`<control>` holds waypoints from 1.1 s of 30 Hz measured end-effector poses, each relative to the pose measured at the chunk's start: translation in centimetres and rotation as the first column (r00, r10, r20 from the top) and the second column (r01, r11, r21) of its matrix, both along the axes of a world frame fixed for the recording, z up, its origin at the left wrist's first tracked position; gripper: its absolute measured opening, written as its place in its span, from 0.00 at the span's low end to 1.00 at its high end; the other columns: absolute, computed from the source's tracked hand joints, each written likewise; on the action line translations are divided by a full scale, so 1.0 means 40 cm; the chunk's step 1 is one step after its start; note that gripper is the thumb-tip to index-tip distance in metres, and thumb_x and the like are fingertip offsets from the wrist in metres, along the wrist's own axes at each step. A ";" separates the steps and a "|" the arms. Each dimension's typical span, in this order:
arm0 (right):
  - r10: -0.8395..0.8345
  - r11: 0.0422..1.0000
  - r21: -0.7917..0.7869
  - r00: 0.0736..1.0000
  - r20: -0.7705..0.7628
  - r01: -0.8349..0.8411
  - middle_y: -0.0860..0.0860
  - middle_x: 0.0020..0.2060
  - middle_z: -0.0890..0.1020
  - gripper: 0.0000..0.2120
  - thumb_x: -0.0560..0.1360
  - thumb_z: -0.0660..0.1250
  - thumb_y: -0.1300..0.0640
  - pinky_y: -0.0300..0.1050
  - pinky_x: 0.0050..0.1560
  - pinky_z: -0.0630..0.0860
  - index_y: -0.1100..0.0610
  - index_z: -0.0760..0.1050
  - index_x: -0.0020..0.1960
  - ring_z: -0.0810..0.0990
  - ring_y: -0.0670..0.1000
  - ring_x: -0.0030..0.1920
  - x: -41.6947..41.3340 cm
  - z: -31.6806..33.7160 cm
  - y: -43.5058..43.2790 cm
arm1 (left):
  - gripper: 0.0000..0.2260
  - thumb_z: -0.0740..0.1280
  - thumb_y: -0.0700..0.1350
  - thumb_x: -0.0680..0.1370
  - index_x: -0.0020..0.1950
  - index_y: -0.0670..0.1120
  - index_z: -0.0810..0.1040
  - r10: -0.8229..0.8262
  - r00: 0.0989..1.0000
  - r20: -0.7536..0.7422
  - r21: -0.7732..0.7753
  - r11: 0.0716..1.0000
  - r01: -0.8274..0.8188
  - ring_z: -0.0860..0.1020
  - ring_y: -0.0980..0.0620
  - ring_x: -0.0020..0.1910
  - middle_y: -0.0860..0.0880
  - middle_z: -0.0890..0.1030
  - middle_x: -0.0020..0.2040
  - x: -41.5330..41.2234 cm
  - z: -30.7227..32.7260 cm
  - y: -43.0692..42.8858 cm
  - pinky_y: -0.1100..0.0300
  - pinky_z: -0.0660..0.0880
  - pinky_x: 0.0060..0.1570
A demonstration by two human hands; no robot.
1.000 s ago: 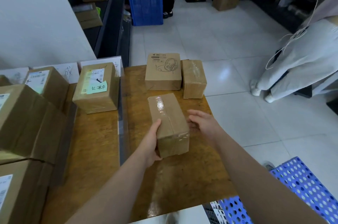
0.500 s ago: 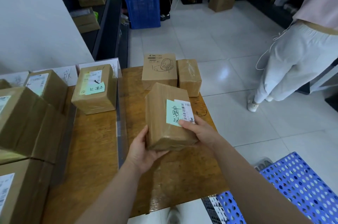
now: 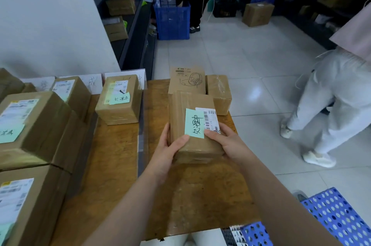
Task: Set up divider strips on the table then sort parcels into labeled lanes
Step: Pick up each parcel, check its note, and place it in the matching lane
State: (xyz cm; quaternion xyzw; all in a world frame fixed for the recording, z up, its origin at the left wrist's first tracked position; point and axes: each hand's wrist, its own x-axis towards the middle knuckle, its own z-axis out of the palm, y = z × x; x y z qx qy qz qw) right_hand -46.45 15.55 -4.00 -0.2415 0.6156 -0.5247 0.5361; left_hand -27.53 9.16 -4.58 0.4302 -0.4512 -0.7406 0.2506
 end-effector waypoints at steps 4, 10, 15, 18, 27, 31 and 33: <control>0.010 0.999 -0.037 1.000 0.017 -0.010 0.45 0.52 0.85 0.27 0.70 0.74 0.44 0.50 0.47 0.81 0.44 0.70 0.67 0.84 0.49 0.52 0.015 0.045 -0.052 | 0.44 0.78 0.61 0.59 0.73 0.65 0.65 0.011 1.000 -0.010 0.021 1.000 -0.010 0.78 0.47 0.61 0.53 0.79 0.64 0.062 0.039 -0.049 0.50 0.78 0.53; 0.102 0.992 -0.072 0.995 0.014 -0.100 0.49 0.45 0.86 0.19 0.69 0.73 0.45 0.55 0.49 0.79 0.46 0.75 0.58 0.83 0.53 0.48 0.071 0.123 -0.162 | 0.30 0.73 0.57 0.59 0.60 0.51 0.80 -0.051 0.998 -0.025 0.020 0.998 0.052 0.83 0.55 0.42 0.50 0.85 0.50 0.231 0.095 -0.132 0.60 0.79 0.35; 0.041 0.998 -0.043 0.999 0.023 -0.040 0.49 0.45 0.86 0.17 0.68 0.75 0.47 0.48 0.41 0.79 0.52 0.77 0.52 0.83 0.52 0.46 0.199 0.144 -0.245 | 0.29 0.74 0.60 0.58 0.56 0.49 0.82 0.228 0.974 -0.004 0.048 0.973 -0.228 0.80 0.56 0.37 0.50 0.84 0.47 0.338 0.100 -0.179 0.57 0.76 0.38; -0.077 0.997 -0.015 0.996 0.049 0.077 0.49 0.47 0.86 0.22 0.66 0.77 0.47 0.54 0.51 0.80 0.51 0.77 0.56 0.84 0.53 0.50 0.284 0.136 -0.277 | 0.34 0.74 0.64 0.62 0.65 0.51 0.77 0.377 0.919 0.115 -0.053 0.926 -0.373 0.81 0.51 0.54 0.50 0.83 0.58 0.393 0.093 -0.195 0.50 0.78 0.49; -0.175 0.979 0.094 0.981 -0.081 0.183 0.50 0.54 0.81 0.26 0.68 0.74 0.41 0.48 0.45 0.80 0.51 0.71 0.61 0.81 0.51 0.50 0.480 0.099 -0.320 | 0.18 0.68 0.46 0.80 0.67 0.40 0.74 0.438 0.855 0.279 -0.210 0.896 -0.390 0.83 0.47 0.48 0.46 0.83 0.52 0.515 0.072 -0.242 0.50 0.82 0.48; -0.113 0.969 0.171 0.933 -0.341 0.180 0.50 0.55 0.79 0.23 0.73 0.67 0.39 0.52 0.54 0.77 0.53 0.74 0.60 0.78 0.52 0.53 0.521 0.085 -0.328 | 0.16 0.66 0.46 0.81 0.67 0.43 0.76 0.399 0.826 0.398 -0.341 0.900 -0.270 0.80 0.54 0.45 0.56 0.80 0.44 0.551 0.084 -0.297 0.54 0.79 0.48; -0.101 0.967 0.177 0.912 -0.398 0.184 0.49 0.52 0.80 0.23 0.75 0.65 0.39 0.49 0.49 0.78 0.54 0.74 0.62 0.79 0.51 0.51 0.541 0.076 -0.322 | 0.16 0.65 0.46 0.81 0.68 0.43 0.76 0.352 0.819 0.453 -0.375 0.909 -0.183 0.78 0.56 0.45 0.56 0.80 0.46 0.564 0.084 -0.327 0.58 0.77 0.45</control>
